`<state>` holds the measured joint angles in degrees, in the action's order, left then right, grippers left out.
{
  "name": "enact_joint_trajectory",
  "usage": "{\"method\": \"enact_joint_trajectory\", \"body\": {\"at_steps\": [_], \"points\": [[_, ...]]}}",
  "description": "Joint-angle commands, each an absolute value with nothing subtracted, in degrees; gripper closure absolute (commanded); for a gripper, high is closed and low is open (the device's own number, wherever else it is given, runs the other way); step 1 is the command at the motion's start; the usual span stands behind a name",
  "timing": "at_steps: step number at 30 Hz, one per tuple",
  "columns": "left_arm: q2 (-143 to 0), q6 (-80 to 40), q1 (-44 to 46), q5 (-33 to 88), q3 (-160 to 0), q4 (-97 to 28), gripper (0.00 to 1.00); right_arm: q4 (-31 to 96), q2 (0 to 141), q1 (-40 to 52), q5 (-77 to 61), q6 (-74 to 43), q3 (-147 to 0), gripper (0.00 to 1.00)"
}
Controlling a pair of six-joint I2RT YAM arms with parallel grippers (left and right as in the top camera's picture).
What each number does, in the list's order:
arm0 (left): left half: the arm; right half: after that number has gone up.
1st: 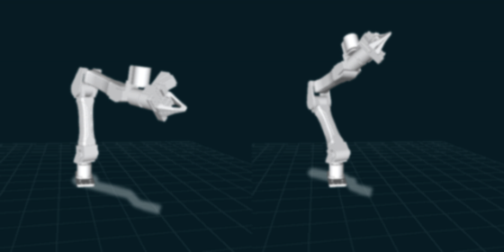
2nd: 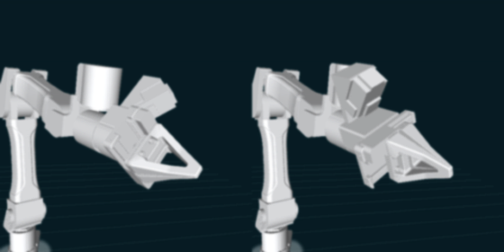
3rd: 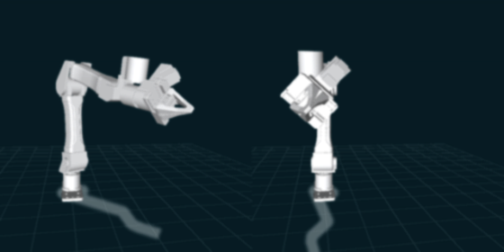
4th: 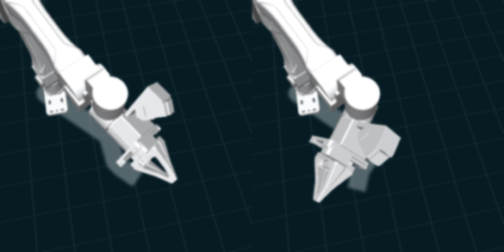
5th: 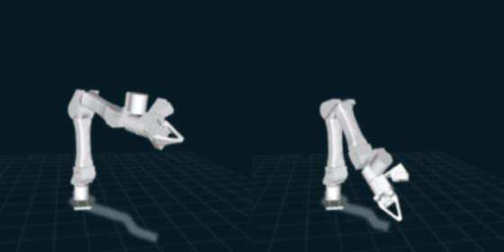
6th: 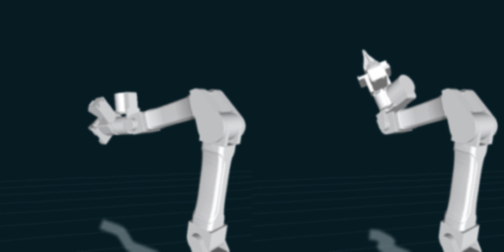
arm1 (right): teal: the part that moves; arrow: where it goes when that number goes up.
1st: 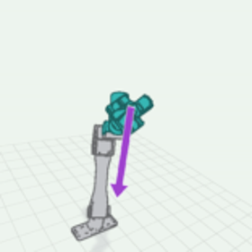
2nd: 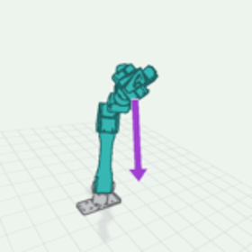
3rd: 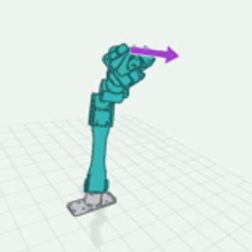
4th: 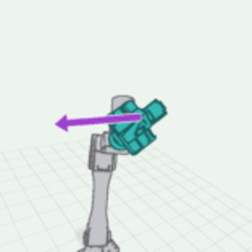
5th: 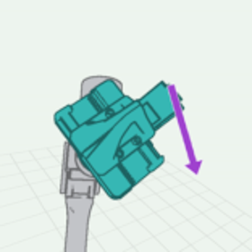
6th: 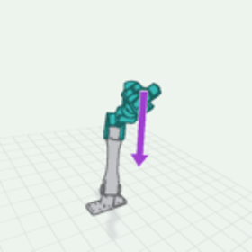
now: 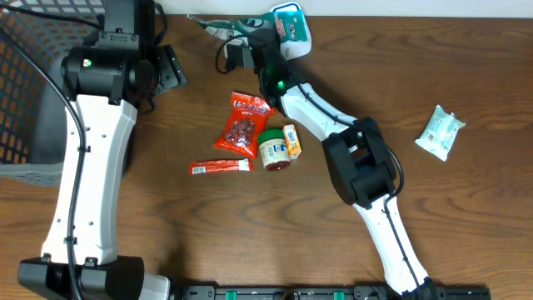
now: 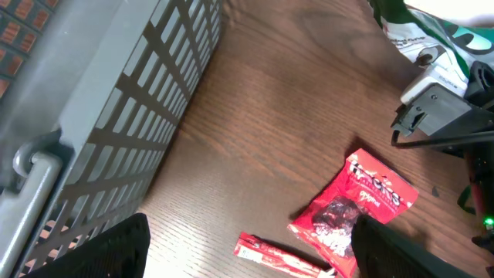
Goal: Scan the item barcode
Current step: 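Hold the gloves pack barcode in front of the scanner, then carry the gloves pack right and lower it onto the table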
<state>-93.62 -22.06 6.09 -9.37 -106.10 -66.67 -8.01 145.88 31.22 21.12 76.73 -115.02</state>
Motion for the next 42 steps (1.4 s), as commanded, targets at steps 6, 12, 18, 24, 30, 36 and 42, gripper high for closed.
{"method": "enact_joint_trajectory", "body": {"at_steps": [6,12,18,24,30,36,42], "points": [[-92.49,-21.69,5.91,-9.89,-106.45,-66.85,0.16,-8.40,146.02,29.74,19.62,67.61,-115.48,0.99],[-92.49,-21.69,5.91,-9.89,-106.45,-66.83,0.16,-9.50,145.08,29.56,19.64,64.18,-115.50,0.99],[-92.49,-21.69,5.91,-9.89,-106.45,-66.83,0.16,-10.59,142.34,29.54,20.32,60.18,-115.50,0.99],[-92.49,-21.69,5.91,-9.89,-106.45,-66.83,0.16,-10.28,134.15,29.56,20.49,49.41,-115.50,0.99],[-92.49,-21.69,5.91,-9.89,-106.45,-66.85,0.16,6.72,121.89,29.28,14.44,32.82,-115.50,0.99],[-92.49,-21.69,5.91,-9.89,-106.45,-66.83,0.16,36.82,109.86,27.40,10.11,13.89,-115.50,0.99],[-92.49,-21.69,5.91,-9.89,-106.45,-66.85,0.16,69.45,104.86,20.45,-1.91,-0.03,-115.39,0.99]]}}
